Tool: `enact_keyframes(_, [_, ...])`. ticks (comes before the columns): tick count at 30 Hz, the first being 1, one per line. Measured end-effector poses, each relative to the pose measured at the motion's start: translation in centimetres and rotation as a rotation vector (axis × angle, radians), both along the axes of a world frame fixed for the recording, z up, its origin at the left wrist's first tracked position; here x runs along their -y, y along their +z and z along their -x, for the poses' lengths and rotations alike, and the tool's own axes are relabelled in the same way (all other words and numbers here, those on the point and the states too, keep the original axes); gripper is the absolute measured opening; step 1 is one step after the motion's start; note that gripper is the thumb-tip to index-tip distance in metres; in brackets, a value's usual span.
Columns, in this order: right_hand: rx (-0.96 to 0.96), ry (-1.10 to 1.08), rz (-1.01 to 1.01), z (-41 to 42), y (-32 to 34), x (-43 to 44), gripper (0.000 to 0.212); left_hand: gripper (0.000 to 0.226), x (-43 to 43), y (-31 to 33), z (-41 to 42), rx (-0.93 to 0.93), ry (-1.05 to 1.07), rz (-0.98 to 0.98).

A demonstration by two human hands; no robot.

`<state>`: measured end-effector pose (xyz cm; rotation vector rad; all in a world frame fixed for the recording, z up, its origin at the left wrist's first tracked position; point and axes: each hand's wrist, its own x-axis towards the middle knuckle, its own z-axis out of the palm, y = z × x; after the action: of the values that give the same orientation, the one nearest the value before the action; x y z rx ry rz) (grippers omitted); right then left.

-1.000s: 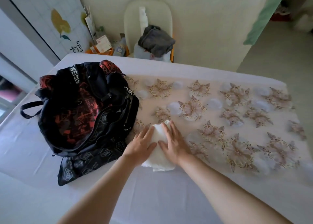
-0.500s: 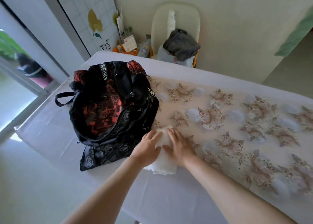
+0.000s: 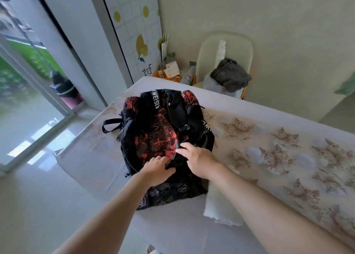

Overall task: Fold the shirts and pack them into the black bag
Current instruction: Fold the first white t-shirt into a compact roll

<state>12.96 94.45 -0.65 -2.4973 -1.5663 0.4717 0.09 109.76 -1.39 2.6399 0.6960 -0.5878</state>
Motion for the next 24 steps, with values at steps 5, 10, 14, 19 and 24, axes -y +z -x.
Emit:
enact_keyframes(5, [0.206, 0.179, 0.326, 1.5, -0.4, -6.1, 0.061, 0.075, -4.9, 0.1, 2.0, -0.09, -0.155, 0.145])
enact_keyframes(10, [0.036, -0.153, 0.08, -0.5, 3.1, -8.3, 0.034, 0.088, -8.3, 2.8, 1.1, -0.03, -0.227, 0.219])
enact_keyframes(14, [0.014, -0.434, -0.184, -3.4, 6.7, -8.6, 0.022, 0.055, -10.8, 5.9, -1.5, 0.257, -0.104, 0.198])
enact_keyframes(19, [-0.05, -0.604, -0.596, -4.6, 8.7, -9.8, 0.038, 0.034, -13.8, 10.5, -5.6, 0.573, 0.021, -0.014])
enact_keyframes(24, [0.354, -0.094, -0.417, -3.1, 6.2, -9.7, 0.081, 0.03, -16.1, 11.7, -9.1, 0.614, 0.07, -0.146])
